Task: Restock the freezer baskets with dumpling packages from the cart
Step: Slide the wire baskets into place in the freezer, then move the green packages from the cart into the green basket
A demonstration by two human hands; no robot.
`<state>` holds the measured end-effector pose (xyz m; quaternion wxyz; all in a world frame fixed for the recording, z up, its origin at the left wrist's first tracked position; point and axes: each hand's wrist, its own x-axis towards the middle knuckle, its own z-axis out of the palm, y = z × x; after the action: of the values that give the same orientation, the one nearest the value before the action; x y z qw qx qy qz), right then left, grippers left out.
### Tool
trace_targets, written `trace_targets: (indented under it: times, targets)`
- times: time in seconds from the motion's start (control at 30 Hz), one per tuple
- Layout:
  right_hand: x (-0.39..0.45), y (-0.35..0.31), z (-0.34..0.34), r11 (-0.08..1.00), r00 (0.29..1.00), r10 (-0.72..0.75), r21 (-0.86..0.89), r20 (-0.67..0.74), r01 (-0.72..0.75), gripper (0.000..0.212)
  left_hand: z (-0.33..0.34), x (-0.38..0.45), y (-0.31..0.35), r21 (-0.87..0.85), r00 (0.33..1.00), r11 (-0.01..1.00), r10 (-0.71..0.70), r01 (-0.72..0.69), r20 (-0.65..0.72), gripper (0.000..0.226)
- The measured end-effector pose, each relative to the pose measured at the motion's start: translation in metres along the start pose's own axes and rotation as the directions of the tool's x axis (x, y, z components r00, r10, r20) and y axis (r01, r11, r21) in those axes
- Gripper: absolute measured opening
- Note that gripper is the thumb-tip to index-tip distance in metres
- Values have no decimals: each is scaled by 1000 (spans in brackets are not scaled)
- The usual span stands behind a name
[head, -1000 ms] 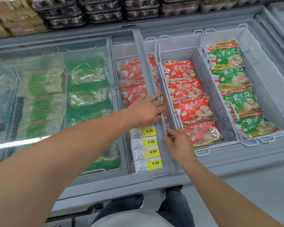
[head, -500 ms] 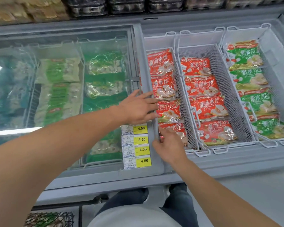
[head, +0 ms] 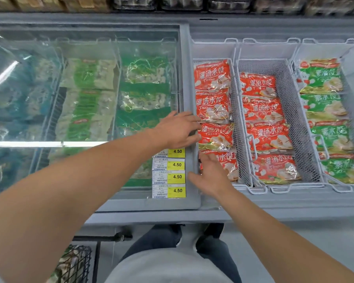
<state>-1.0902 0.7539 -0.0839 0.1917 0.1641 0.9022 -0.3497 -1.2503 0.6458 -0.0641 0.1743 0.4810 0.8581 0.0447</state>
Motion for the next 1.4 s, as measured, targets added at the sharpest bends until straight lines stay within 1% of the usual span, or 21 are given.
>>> trace_targets:
  times: [0.03, 0.07, 0.1, 0.17, 0.23, 0.3, 0.37, 0.4, 0.47, 0.57, 0.63, 0.8, 0.83, 0.93, 0.97, 1.1, 1.13, 1.3, 1.4]
  targets:
    - [0, 2, -3, 1000, 1000, 8, 9, 27, -8, 64, 0, -2, 3, -73, 997, 997, -25, 20, -76, 44]
    - [-3, 3, -7, 1000, 998, -20, -3, 51, 20, 61, 2, -10, 9, -150, 980, 986, -93, 67, -175, 40]
    - [-7, 5, -10, 999, 997, -47, -21, 60, 49, 56, 4, -18, 14, -225, 956, 967, -174, 120, -236, 37]
    - [-10, 9, -13, 998, 998, -61, -24, 17, 62, 52, 8, -30, 17, -346, 914, 915, -307, 207, -265, 32]
    - [-22, 12, -14, 987, 990, -141, -79, -3, 141, 50, 18, -53, 33, -444, 837, 844, -457, 301, -301, 31]
    - [-34, 18, -11, 966, 975, -223, -133, 0, 221, 48, 29, -83, 53, -552, 744, 748, -593, 368, -308, 30]
    - [-45, 20, -10, 947, 960, -281, -161, 12, 279, 46, 43, -109, 73, -642, 659, 651, -694, 404, -290, 30]
    - [-55, 21, -7, 922, 942, -334, -191, 41, 335, 46, 51, -127, 90, -673, 608, 601, -745, 431, -276, 30]
    - [-68, 25, -3, 875, 913, -394, -259, 107, 409, 49, 65, -155, 113, -707, 528, 530, -809, 468, -258, 28]
    - [-93, 25, 10, 829, 864, -453, -251, 221, 499, 51, 89, -202, 146, -742, 373, 403, -901, 536, -220, 28]
    - [-107, 22, 23, 799, 827, -495, -234, 266, 554, 50, 104, -234, 163, -755, 315, 338, -931, 562, -183, 30]
    - [-143, -9, 79, 639, 683, -583, -272, 439, 720, 51, 143, -329, 208, -748, 116, 191, -981, 635, -152, 32]
    - [-147, -15, 87, 615, 667, -590, -281, 455, 736, 52, 148, -342, 214, -740, 97, 173, -985, 650, -145, 32]
    - [-174, -44, 128, 494, 562, -611, -286, 558, 821, 52, 175, -399, 239, -756, -37, 39, -996, 654, -83, 36]
    - [-183, -53, 142, 456, 529, -608, -286, 592, 843, 52, 185, -417, 246, -752, -72, 2, -995, 659, -66, 38]
    - [-212, -85, 197, 330, 391, -595, -230, 702, 915, 55, 219, -476, 271, -724, -150, -120, -988, 679, 22, 42]
    - [-221, -93, 217, 287, 356, -584, -225, 730, 931, 55, 230, -494, 278, -724, -180, -158, -983, 672, 47, 44]
    - [-254, -130, 285, 133, 273, -513, -240, 814, 962, 58, 272, -557, 290, -737, -249, -265, -959, 622, 135, 50]
    - [-260, -144, 314, 56, 227, -479, -229, 848, 972, 57, 289, -580, 285, -720, -252, -298, -952, 627, 174, 48]
